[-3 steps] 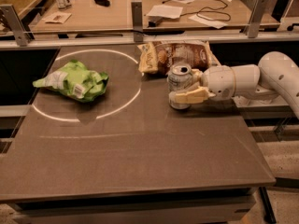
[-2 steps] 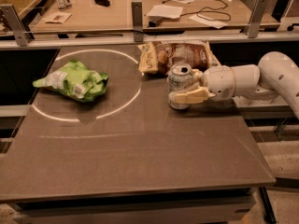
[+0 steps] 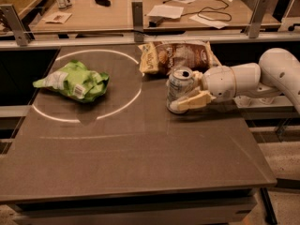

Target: Place 7up can upright

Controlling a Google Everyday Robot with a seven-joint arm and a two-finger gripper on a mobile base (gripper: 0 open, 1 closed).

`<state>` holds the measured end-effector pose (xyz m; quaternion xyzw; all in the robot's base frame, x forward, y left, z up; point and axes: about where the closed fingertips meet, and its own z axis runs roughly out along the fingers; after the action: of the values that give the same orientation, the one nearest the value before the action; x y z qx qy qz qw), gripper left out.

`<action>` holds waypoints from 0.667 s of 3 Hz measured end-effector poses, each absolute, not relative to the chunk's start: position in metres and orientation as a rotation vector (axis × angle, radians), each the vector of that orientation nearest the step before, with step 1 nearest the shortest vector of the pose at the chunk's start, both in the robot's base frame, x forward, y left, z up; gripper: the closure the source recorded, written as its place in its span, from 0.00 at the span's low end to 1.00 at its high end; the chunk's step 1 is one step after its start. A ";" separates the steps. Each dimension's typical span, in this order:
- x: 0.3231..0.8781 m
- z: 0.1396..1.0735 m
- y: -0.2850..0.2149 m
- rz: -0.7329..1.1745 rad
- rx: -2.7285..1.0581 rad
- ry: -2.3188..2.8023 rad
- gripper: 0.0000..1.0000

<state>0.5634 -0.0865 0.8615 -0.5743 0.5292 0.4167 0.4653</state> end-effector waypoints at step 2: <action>0.564 0.864 -0.088 0.974 -1.493 1.326 0.00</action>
Offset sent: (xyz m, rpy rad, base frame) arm 0.0055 -0.0138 0.0096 -0.1361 -0.0353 0.0321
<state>0.5643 -0.0885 0.8639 -0.6021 0.5348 0.3930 0.4439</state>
